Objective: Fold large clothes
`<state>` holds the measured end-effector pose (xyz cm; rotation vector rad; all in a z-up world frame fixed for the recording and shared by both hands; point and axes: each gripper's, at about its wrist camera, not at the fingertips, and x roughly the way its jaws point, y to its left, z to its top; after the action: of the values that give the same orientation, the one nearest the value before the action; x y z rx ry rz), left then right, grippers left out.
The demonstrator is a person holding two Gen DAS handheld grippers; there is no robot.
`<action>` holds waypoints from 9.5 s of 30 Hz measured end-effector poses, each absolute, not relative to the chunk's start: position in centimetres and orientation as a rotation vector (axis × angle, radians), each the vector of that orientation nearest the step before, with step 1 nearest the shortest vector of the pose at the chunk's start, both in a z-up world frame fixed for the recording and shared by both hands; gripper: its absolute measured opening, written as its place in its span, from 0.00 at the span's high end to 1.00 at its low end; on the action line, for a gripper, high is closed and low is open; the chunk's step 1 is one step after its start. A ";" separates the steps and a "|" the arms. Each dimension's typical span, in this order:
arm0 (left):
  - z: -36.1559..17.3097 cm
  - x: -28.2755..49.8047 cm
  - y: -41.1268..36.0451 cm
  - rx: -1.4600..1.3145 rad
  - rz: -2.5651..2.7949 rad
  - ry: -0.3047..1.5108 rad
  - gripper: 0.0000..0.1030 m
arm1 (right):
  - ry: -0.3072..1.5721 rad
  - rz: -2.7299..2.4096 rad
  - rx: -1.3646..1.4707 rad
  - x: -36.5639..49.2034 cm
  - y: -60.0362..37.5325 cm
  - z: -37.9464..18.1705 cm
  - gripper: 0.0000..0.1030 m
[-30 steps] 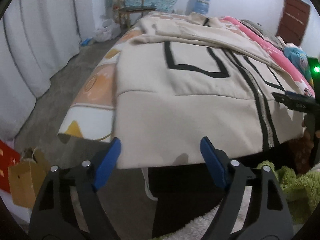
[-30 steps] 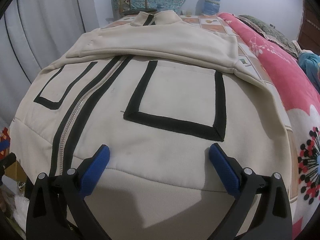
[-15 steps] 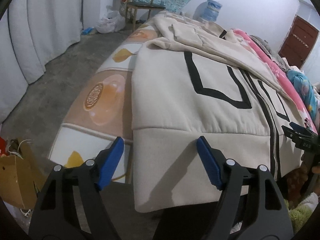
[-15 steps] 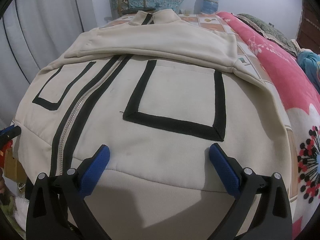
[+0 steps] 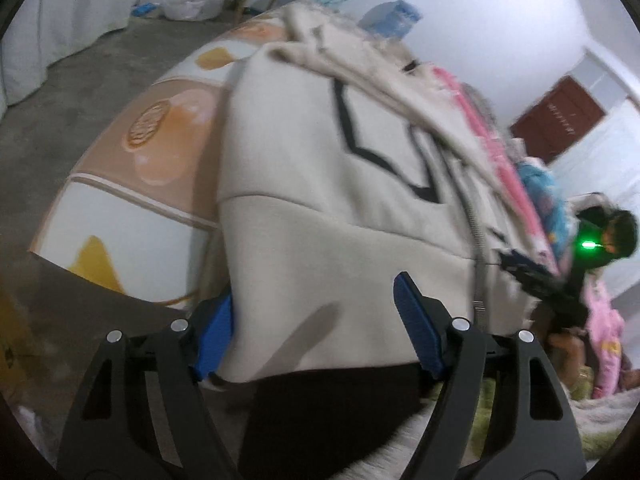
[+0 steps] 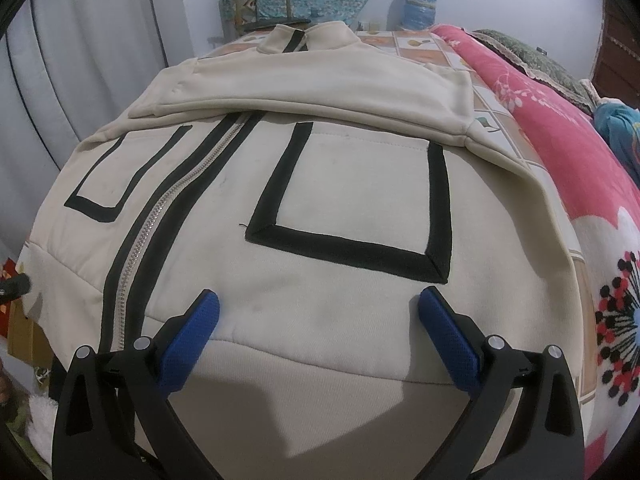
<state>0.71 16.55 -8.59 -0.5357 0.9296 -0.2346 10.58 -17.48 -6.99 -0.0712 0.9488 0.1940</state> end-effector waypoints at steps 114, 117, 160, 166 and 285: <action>-3.6 5.1 18.9 -0.771 -0.342 0.801 0.91 | 0.799 0.228 0.502 10.4 -30.7 0.6 0.95; -3.8 6.4 19.9 -0.824 -0.334 0.805 0.90 | 0.793 0.222 0.517 12.1 -31.2 0.6 0.95; -4.4 2.4 17.9 -0.241 0.013 1.026 0.84 | 0.988 0.104 0.206 10.0 -32.7 -3.4 0.75; -2.0 1.0 19.8 -0.272 0.035 0.896 0.81 | 0.920 0.081 0.195 9.8 -32.8 -1.8 0.70; -5.1 8.9 0.6 -0.005 -0.302 0.783 0.72 | 0.894 0.248 0.042 14.4 -21.7 -5.9 0.87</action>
<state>8.87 0.59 -5.08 -0.0055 0.7827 -0.3024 14.38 -21.72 -5.86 0.0417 0.8944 0.2480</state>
